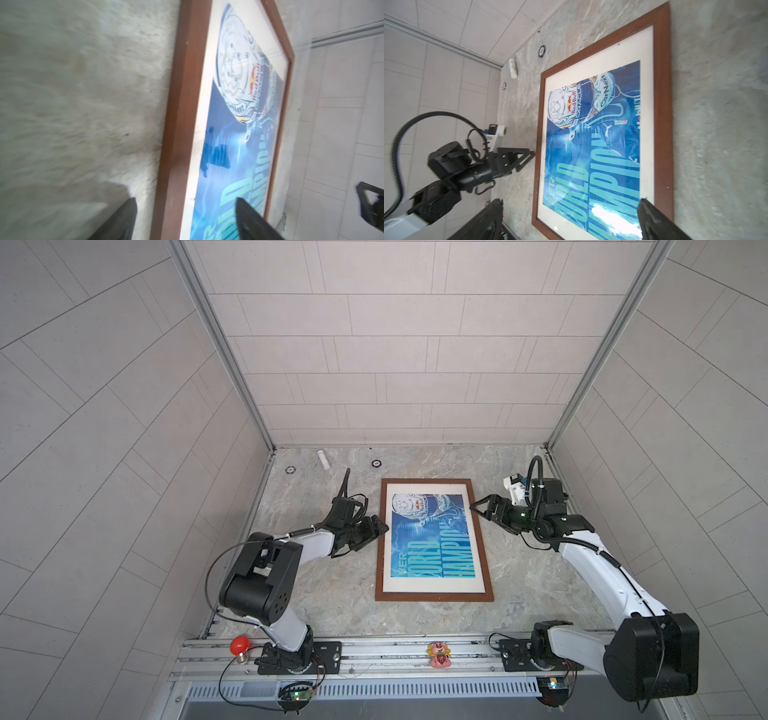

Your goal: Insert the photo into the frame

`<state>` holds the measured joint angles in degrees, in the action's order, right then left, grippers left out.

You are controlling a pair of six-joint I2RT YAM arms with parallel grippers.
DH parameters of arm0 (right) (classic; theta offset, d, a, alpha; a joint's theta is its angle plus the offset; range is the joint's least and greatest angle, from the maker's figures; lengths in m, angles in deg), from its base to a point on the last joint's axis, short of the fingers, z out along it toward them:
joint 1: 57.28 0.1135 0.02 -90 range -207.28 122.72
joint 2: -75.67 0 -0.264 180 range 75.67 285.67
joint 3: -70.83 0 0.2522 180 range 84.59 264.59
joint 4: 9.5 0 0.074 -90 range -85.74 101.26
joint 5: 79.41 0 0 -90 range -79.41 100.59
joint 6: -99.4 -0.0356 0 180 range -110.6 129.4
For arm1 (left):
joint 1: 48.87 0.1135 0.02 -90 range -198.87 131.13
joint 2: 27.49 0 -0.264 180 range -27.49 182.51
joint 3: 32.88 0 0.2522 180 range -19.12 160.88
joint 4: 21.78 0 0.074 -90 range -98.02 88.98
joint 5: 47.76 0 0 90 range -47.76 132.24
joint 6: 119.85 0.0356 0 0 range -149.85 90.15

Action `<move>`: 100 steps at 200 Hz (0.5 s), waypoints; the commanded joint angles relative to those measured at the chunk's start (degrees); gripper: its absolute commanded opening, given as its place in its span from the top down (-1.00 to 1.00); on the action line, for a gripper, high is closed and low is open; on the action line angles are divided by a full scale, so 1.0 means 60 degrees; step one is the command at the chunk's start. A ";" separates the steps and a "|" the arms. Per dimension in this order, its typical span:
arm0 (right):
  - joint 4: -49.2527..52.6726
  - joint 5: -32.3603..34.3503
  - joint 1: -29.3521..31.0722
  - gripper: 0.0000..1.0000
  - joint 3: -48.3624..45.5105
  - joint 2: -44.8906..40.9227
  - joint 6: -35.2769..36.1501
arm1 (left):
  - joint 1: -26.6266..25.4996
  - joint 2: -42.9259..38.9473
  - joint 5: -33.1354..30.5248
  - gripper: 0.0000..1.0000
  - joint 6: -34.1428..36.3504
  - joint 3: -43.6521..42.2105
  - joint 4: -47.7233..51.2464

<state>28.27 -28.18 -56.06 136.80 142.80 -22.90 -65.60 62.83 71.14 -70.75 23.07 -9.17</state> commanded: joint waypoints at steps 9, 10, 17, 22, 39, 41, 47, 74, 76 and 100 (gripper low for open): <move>0.1049 0.2536 0.0024 -0.99 0.0646 -0.0643 0.1193 | 0.0049 -0.1109 -0.2164 -1.00 0.2167 0.1442 0.4020; 0.1029 0.2638 0.0021 -0.99 0.0646 -0.0664 0.1193 | 0.0057 -0.1123 -0.2268 -1.00 0.2185 0.1482 0.4120; 0.0639 0.3253 0.0046 -0.99 0.0482 -0.0915 0.1286 | 0.0068 -0.1252 -0.2768 -1.00 0.2346 0.1884 0.4611; 0.0238 0.3585 0.0050 -0.99 0.0293 -0.1107 0.1462 | 0.0098 -0.1345 -0.3183 -1.00 0.2425 0.2167 0.4885; -0.0816 0.4857 0.0061 -0.99 -0.0162 -0.1724 0.2093 | 0.0173 -0.1829 -0.4831 -1.00 0.2368 0.2813 0.5288; -0.1023 0.4946 0.0061 -0.99 -0.0253 -0.1795 0.2260 | 0.0186 -0.1886 -0.4960 -1.00 0.2394 0.2852 0.5267; -0.1478 0.5217 0.0090 -0.99 -0.0513 -0.2045 0.2790 | 0.0201 -0.2068 -0.5461 -1.00 0.2506 0.2934 0.5116; -0.4655 0.6330 0.0083 -0.99 -0.2307 -0.3005 0.5022 | 0.0457 -0.2942 -0.7064 -1.00 0.3766 0.2608 0.3885; -0.4923 0.6406 0.0074 -0.99 -0.2452 -0.3020 0.5138 | 0.0459 -0.3032 -0.7240 -1.00 0.3850 0.2522 0.3726; -0.6374 0.7691 -0.0247 -0.99 -0.3512 -0.2597 0.4781 | 0.0708 -0.3793 -0.8584 -1.00 0.5156 0.0145 0.0093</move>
<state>4.71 7.23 -56.02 121.37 124.90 0.07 -63.04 42.75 31.96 -50.03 35.12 7.69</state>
